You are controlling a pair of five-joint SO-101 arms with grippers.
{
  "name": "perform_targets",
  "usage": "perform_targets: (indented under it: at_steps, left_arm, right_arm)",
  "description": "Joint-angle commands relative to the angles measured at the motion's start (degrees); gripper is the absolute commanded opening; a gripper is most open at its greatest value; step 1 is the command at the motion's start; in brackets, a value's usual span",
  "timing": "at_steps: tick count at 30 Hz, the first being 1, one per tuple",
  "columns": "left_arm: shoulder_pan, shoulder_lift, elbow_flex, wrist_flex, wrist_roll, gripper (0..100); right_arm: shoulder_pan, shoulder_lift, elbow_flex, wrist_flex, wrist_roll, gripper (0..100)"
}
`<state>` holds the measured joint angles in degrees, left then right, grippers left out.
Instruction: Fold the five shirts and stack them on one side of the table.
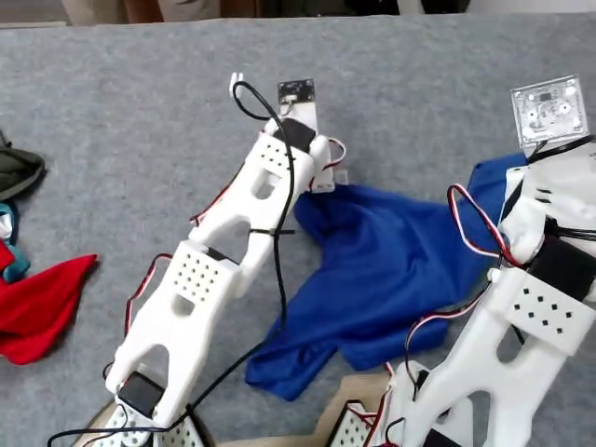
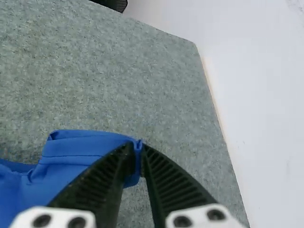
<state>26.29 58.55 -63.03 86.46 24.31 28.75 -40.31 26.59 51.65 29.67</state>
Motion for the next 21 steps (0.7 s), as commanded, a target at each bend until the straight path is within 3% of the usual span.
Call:
perform_targets:
  at_steps: [1, 7, 16, 21]
  left_arm:
    - [0.2, -1.0, -11.2, 7.6, -1.1, 2]
    - [-1.4, -1.5, -33.1, 14.4, -1.6, 2]
    - [-3.1, -25.9, -27.5, 14.3, -1.8, 2]
    - [-5.7, -40.3, -27.3, 14.3, -4.6, 2]
  right_arm:
    - [1.0, -2.1, 0.0, -1.3, -0.4, 0.5]
    - [0.5, -2.3, -1.6, -1.1, -0.4, 0.5]
    - [0.8, -2.4, -10.9, -0.9, -1.1, 0.5]
    - [2.4, -2.5, -19.6, 3.2, -5.3, 0.5]
